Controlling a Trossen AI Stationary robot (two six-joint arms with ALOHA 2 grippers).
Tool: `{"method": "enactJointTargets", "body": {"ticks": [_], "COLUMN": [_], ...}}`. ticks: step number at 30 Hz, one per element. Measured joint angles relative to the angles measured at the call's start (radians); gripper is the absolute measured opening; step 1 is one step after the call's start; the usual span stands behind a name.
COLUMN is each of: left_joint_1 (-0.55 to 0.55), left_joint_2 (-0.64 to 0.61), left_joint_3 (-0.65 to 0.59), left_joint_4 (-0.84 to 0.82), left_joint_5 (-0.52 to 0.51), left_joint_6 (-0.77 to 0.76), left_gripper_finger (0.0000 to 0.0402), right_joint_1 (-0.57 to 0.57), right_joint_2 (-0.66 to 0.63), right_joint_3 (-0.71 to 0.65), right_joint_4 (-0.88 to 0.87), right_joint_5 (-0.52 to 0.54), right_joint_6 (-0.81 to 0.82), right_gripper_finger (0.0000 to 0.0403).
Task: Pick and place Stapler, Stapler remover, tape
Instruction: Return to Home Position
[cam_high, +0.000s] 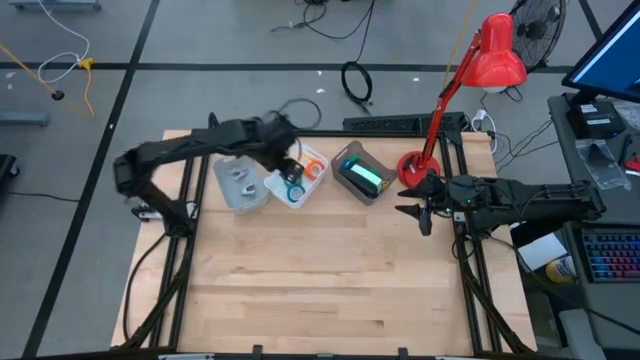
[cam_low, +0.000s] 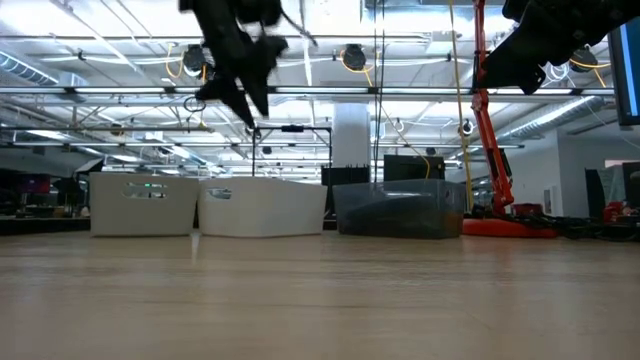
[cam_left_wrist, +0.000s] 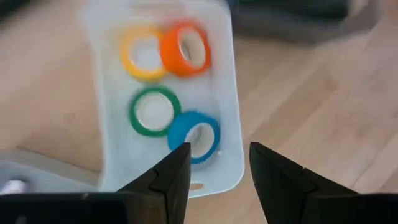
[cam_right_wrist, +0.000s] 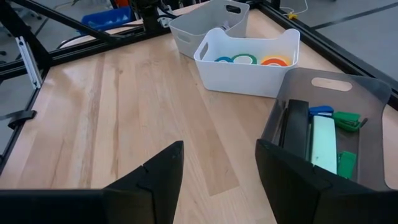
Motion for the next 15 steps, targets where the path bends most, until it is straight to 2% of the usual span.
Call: {"method": "enactJointTargets", "body": {"ticks": [4,9,15], "left_joint_1": [-0.062,-0.23,-0.467], "left_joint_2": [-0.152,-0.285,-0.365], "left_joint_3": [0.0,0.0,-0.033], "left_joint_4": [0.005,0.008,0.052], "left_joint_5": [-0.061,-0.1,-0.338], "left_joint_6": [-0.03,-0.032,-0.028], "left_gripper_finger": [0.0165,0.0165,0.0168], "right_joint_1": [0.0,0.0,0.0], "right_joint_2": [0.0,0.0,-0.008], "right_joint_3": [0.0,0.0,0.0], "right_joint_4": [0.0,-0.005,-0.039], "right_joint_5": [0.0,-0.001,-0.003], "right_joint_6": [0.016,0.062,0.062], "right_gripper_finger": [0.0192,0.0192,0.0192]}}
